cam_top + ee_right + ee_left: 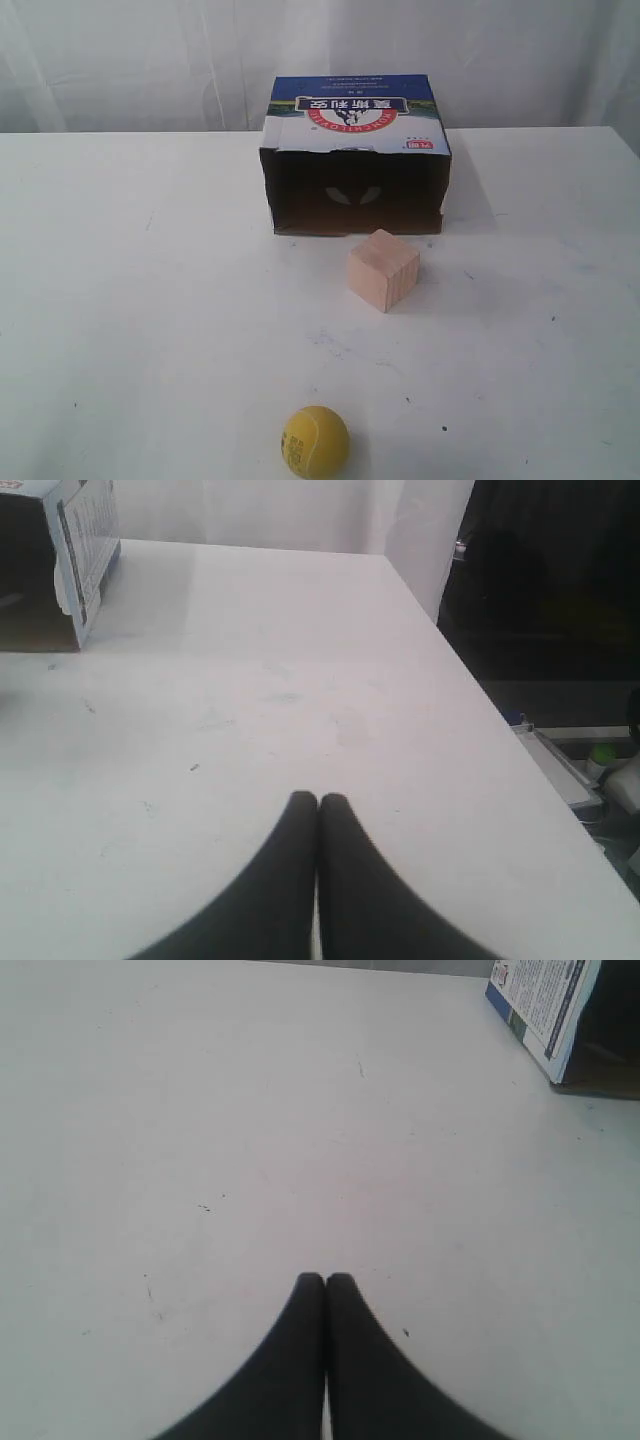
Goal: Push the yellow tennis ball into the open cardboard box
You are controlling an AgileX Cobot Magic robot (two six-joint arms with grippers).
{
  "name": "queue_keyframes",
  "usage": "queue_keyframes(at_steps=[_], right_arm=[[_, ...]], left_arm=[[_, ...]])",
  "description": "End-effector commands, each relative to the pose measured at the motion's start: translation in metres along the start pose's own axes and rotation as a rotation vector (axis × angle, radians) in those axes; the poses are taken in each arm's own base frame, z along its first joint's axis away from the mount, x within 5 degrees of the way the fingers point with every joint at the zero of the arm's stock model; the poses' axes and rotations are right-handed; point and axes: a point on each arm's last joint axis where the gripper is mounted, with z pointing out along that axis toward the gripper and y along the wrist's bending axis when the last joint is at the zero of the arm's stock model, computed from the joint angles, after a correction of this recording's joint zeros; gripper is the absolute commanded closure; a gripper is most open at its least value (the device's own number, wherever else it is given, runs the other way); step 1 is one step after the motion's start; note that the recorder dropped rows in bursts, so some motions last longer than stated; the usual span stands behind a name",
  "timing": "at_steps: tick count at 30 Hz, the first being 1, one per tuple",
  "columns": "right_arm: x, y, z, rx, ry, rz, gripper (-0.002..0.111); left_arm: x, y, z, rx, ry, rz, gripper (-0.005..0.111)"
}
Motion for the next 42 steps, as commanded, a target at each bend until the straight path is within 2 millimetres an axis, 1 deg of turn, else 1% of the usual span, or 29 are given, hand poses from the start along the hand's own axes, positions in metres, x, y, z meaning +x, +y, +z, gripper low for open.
queue_keyframes(at_steps=[1, 5, 8, 11, 12, 18, 21, 24, 26, 27, 28, 29, 30, 31, 32, 34, 35, 37, 40, 42], right_arm=[[-0.001, 0.0, 0.0, 0.009, -0.013, 0.011, 0.108], [-0.001, 0.0, 0.0, 0.009, -0.013, 0.011, 0.108], [-0.001, -0.002, 0.0, 0.023, -0.015, -0.069, 0.108], [-0.005, -0.002, -0.001, 0.029, -0.051, -0.075, 0.108], [-0.007, -0.002, -0.001, 0.031, -0.076, -0.076, 0.108], [-0.032, -0.004, -0.006, 0.058, -0.357, -0.073, 0.108], [-0.038, -0.004, -0.009, 0.063, -0.424, -0.069, 0.108], [-0.039, -0.004, -0.01, 0.065, -0.446, -0.069, 0.108], [-0.039, -0.004, -0.01, 0.054, -0.448, -0.006, 0.108], [-0.039, -0.004, -0.01, 0.036, -0.45, 0.073, 0.108], [-0.039, -0.004, -0.01, 0.023, -0.451, 0.129, 0.108], [-0.039, -0.004, -0.009, 0.01, -0.442, 0.185, 0.108], [-0.038, -0.004, -0.009, 0.008, -0.432, 0.196, 0.108], [-0.034, -0.004, -0.007, 0.008, -0.388, 0.199, 0.108], [-0.032, -0.004, -0.006, 0.009, -0.363, 0.2, 0.108], [-0.014, -0.002, -0.001, 0.01, -0.152, 0.215, 0.108], [-0.007, -0.001, -0.001, 0.011, -0.075, 0.229, 0.108], [-0.006, -0.001, -0.001, 0.011, -0.067, 0.233, 0.108], [-0.006, -0.001, -0.001, 0.009, -0.07, 0.305, 0.108], [-0.006, -0.001, -0.001, 0.008, -0.07, 0.314, 0.108]], left_arm=[[0.0, 0.0, 0.0, 0.007, -0.005, -0.01, 0.107], [0.0, 0.0, 0.0, 0.007, -0.005, -0.01, 0.107], [0.0, 0.0, 0.0, 0.007, -0.005, -0.01, 0.107], [0.0, 0.0, 0.0, 0.007, -0.005, -0.01, 0.107], [0.0, 0.0, 0.0, 0.007, -0.005, -0.01, 0.107], [0.0, 0.0, 0.0, 0.002, -0.005, 0.013, 0.107], [0.0, 0.0, 0.0, 0.002, -0.005, 0.014, 0.107], [0.0, 0.0, 0.0, 0.002, -0.005, 0.014, 0.107], [0.0, 0.0, 0.0, 0.002, -0.005, 0.014, 0.107], [-0.001, 0.0, 0.0, 0.001, -0.021, 0.014, 0.107], [-0.002, 0.0, 0.0, 0.004, -0.031, -0.012, 0.107], [-0.005, -0.001, 0.0, 0.02, -0.067, -0.113, 0.107], [-0.007, -0.001, 0.0, 0.023, -0.08, -0.145, 0.107], [-0.008, -0.001, 0.0, 0.026, -0.094, -0.184, 0.107], [-0.009, -0.001, 0.0, 0.026, -0.101, -0.187, 0.107], [-0.009, -0.001, 0.0, 0.026, -0.102, -0.187, 0.107], [-0.009, -0.001, 0.0, 0.026, -0.102, -0.187, 0.107], [-0.009, -0.001, 0.0, 0.03, -0.106, -0.212, 0.107], [-0.016, -0.002, -0.002, 0.069, -0.177, -0.439, 0.107], [-0.025, 0.0, -0.004, 0.072, -0.276, -0.449, 0.107]])
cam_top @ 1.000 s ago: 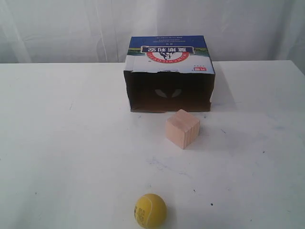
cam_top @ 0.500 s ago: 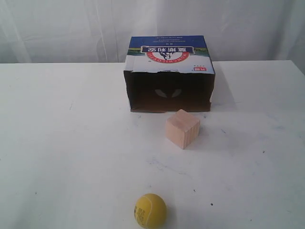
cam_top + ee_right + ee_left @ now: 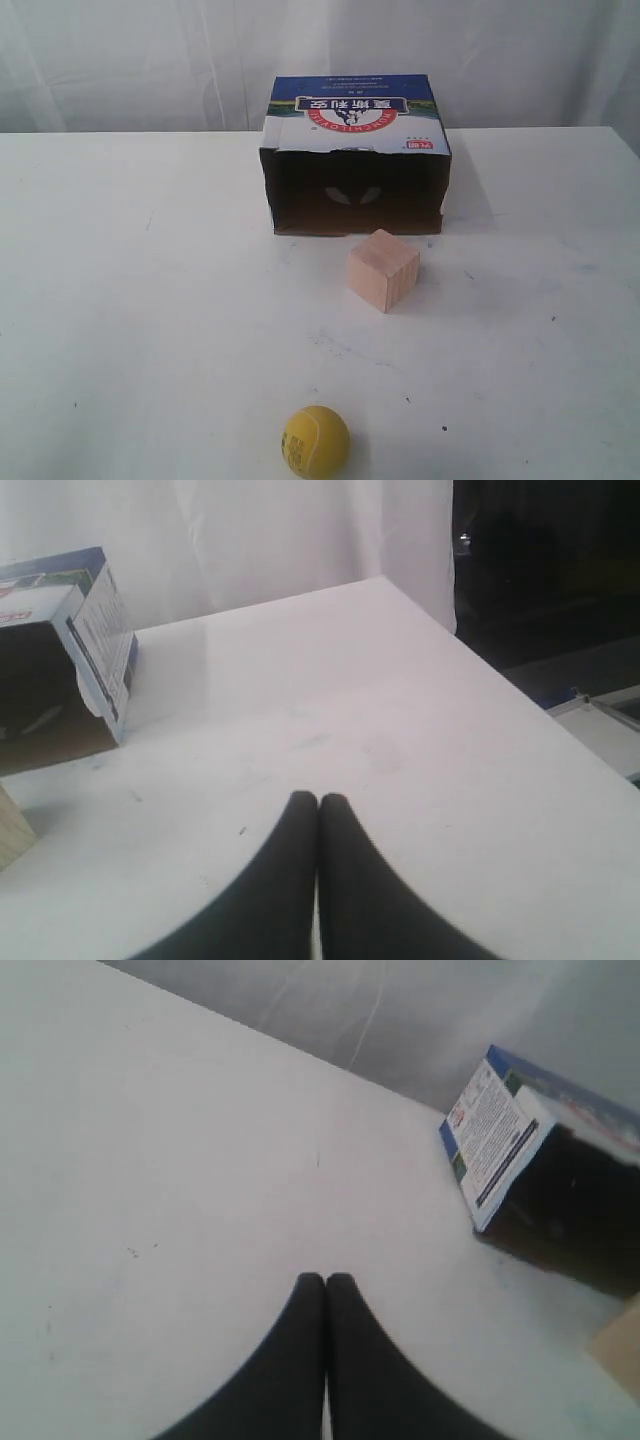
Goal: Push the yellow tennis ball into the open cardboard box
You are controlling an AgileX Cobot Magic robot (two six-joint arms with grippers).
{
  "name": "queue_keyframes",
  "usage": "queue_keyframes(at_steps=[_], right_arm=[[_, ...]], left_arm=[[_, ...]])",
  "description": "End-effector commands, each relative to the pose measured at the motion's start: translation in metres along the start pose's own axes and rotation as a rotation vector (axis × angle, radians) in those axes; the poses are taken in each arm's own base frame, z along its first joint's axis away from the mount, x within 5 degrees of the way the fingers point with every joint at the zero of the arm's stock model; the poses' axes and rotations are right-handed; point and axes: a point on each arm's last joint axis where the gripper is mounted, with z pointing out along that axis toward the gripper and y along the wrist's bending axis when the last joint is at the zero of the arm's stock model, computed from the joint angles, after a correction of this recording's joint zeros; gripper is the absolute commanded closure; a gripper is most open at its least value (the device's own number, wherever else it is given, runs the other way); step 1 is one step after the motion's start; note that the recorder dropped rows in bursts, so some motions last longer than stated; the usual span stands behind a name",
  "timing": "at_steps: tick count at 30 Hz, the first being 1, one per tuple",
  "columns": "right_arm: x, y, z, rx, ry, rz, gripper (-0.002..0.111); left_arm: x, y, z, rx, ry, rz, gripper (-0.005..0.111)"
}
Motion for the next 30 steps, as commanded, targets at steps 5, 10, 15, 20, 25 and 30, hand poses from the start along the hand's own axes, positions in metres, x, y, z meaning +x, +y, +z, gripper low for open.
queue_keyframes(at_steps=[5, 10, 15, 20, 25, 30], right_arm=[[0.0, -0.001, 0.0, 0.009, -0.007, 0.045, 0.108], [0.0, -0.001, 0.0, 0.009, -0.007, 0.045, 0.108], [0.0, -0.001, 0.0, 0.009, -0.007, 0.045, 0.108], [0.0, -0.001, 0.0, 0.009, -0.005, 0.045, 0.108], [0.0, -0.001, 0.0, 0.009, -0.005, 0.045, 0.108], [0.0, -0.001, 0.0, 0.009, -0.005, 0.045, 0.108]], left_arm=[[-0.053, -0.013, -0.012, 0.135, -0.488, -0.141, 0.107], [-0.109, -0.047, 0.012, 0.02, -0.231, 0.205, 0.107], [-0.156, -0.059, 0.082, -0.173, 0.106, 0.435, 0.107], [-0.131, -0.062, 0.139, -0.185, 0.733, 0.591, 0.107], [-0.078, -0.091, 0.16, 0.252, 1.113, 0.474, 0.107], [-0.043, -0.14, 0.156, 0.791, 1.05, 0.374, 0.107]])
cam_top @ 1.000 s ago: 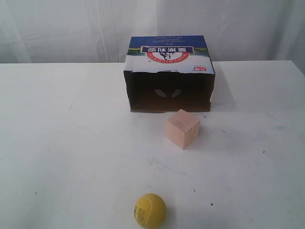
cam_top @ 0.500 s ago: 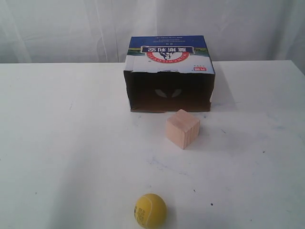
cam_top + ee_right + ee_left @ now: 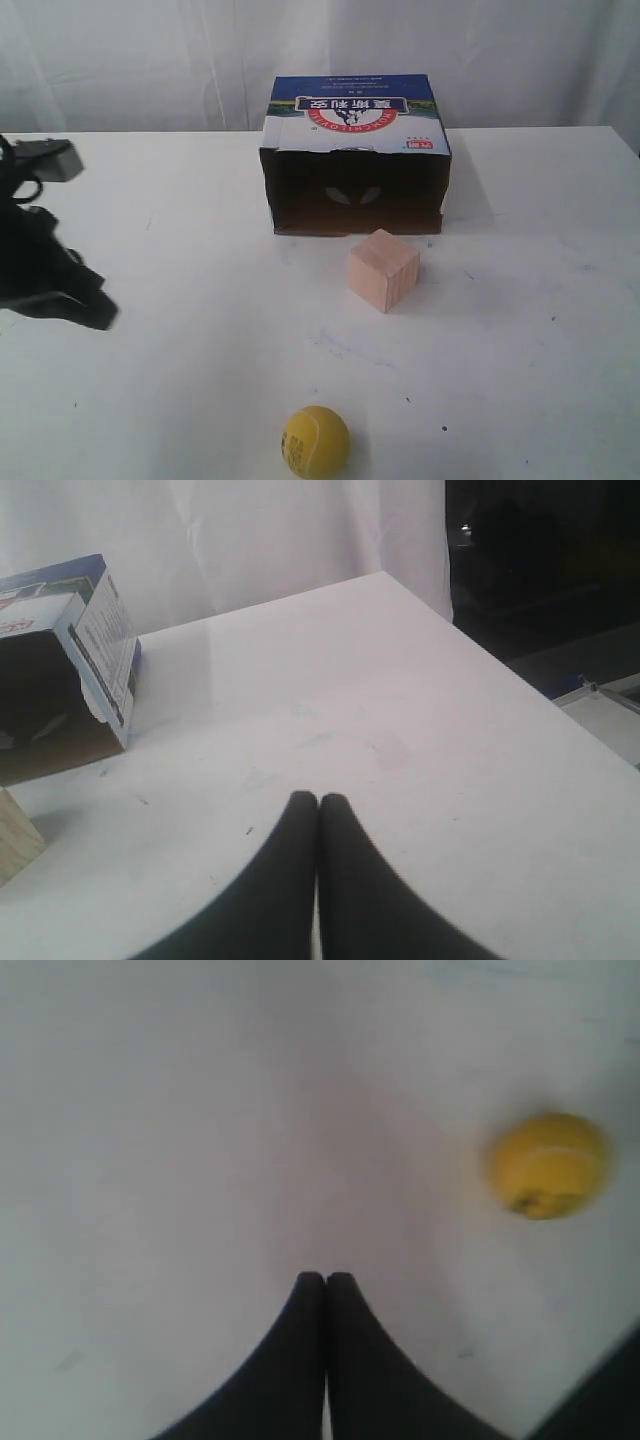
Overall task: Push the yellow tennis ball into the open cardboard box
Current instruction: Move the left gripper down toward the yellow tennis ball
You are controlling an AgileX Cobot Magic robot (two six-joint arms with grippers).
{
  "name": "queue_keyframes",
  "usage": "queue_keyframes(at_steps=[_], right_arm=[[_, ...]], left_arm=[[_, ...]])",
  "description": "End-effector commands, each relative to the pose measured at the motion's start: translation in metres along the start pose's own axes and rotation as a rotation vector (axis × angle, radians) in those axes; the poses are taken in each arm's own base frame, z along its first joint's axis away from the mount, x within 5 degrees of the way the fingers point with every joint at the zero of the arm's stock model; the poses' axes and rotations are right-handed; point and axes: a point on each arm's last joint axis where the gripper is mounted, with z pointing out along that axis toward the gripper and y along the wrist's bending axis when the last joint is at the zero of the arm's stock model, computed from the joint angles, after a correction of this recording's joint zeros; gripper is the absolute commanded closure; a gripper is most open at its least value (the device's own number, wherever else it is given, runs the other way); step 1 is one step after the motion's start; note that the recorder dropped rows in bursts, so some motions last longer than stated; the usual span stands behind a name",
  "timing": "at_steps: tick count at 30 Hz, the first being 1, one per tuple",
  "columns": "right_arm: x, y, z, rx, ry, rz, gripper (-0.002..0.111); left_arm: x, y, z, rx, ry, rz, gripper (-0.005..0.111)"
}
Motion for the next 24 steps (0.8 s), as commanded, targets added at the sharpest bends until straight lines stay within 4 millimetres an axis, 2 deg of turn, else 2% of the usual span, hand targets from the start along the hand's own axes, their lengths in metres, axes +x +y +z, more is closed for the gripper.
queue_keyframes(at_steps=[1, 5, 12, 19, 24], right_arm=[[-0.001, 0.0, 0.0, 0.009, -0.007, 0.003, 0.108], [-0.001, 0.0, 0.0, 0.009, -0.007, 0.003, 0.108], [-0.001, 0.0, 0.0, 0.009, -0.007, 0.018, 0.108], [-0.001, 0.0, 0.0, 0.009, -0.007, 0.018, 0.108], [-0.001, 0.0, 0.0, 0.009, -0.007, 0.018, 0.108]], left_arm=[[-0.01, -0.05, 0.024, 0.391, -0.191, 0.232, 0.107], [-0.008, -0.076, 0.046, 0.467, -0.306, 0.447, 0.107], [0.005, -0.084, 0.083, 0.514, -0.251, 0.636, 0.107], [0.015, -0.077, 0.109, 0.593, -0.195, 0.608, 0.107], [0.01, -0.073, 0.124, 0.614, -0.264, 0.595, 0.107]])
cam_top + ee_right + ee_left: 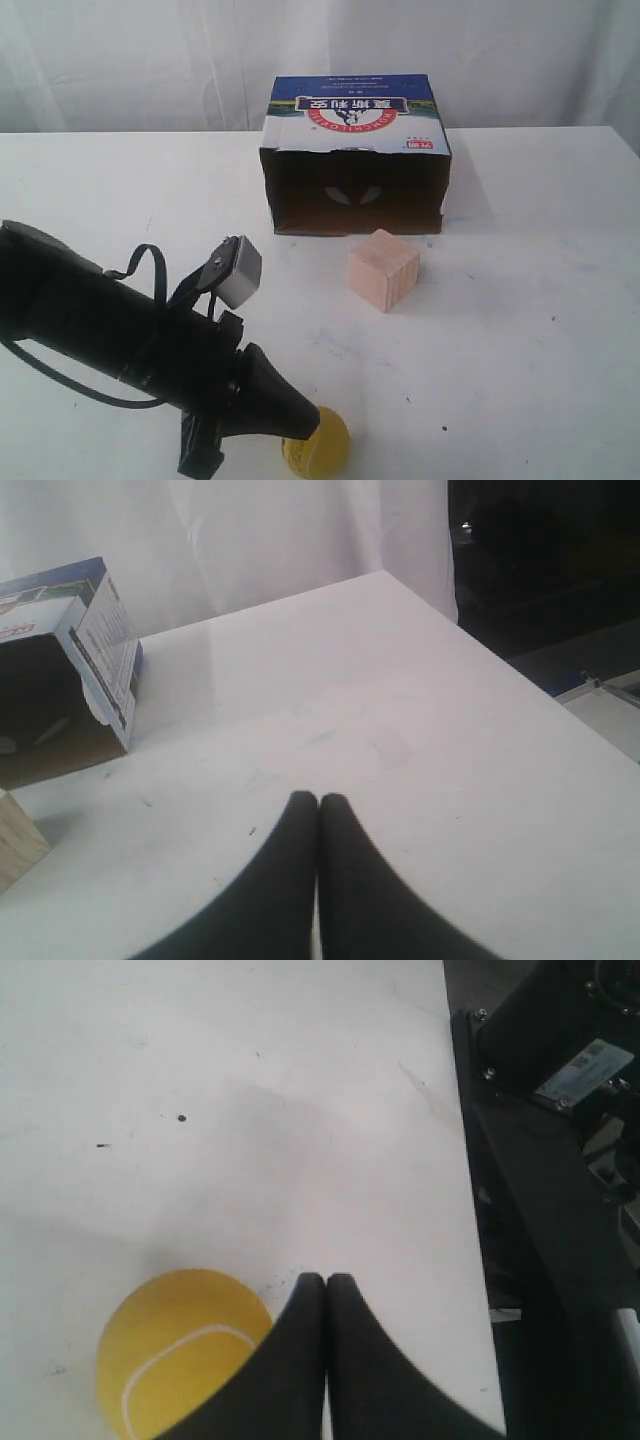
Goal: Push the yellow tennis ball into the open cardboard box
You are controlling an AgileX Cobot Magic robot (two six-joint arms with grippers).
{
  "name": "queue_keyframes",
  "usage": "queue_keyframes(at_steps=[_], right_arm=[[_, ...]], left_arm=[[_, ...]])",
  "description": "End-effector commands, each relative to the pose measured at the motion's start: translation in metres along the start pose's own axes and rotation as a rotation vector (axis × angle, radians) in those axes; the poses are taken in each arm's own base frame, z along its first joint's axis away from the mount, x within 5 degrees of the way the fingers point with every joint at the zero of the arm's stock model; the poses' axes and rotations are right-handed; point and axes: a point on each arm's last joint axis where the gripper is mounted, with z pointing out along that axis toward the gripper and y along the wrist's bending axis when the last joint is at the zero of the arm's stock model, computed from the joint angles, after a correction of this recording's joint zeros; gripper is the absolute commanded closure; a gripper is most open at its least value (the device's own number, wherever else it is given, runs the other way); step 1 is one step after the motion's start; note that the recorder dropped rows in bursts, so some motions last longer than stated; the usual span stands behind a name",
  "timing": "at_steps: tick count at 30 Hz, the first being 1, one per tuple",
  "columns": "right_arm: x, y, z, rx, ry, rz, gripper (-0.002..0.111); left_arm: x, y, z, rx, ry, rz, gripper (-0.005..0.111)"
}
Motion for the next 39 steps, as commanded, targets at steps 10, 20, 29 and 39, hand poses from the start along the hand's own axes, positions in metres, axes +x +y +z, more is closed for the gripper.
queue_keyframes(at_steps=[10, 20, 29, 39], right_arm=[[-0.001, 0.0, 0.0, 0.009, -0.007, 0.005, 0.108], [-0.001, 0.0, 0.0, 0.009, -0.007, 0.005, 0.108], [-0.001, 0.0, 0.0, 0.009, -0.007, 0.005, 0.108], [-0.001, 0.0, 0.0, 0.009, -0.007, 0.005, 0.108]], left_arm=[[0.012, 0.012, 0.018, 0.042, -0.06, 0.014, 0.107], [0.027, 0.027, 0.025, -0.044, 0.01, 0.066, 0.107], [-0.003, 0.051, 0.02, -0.226, -0.124, 0.079, 0.107], [-0.02, 0.055, 0.018, -0.22, -0.172, 0.074, 0.107]])
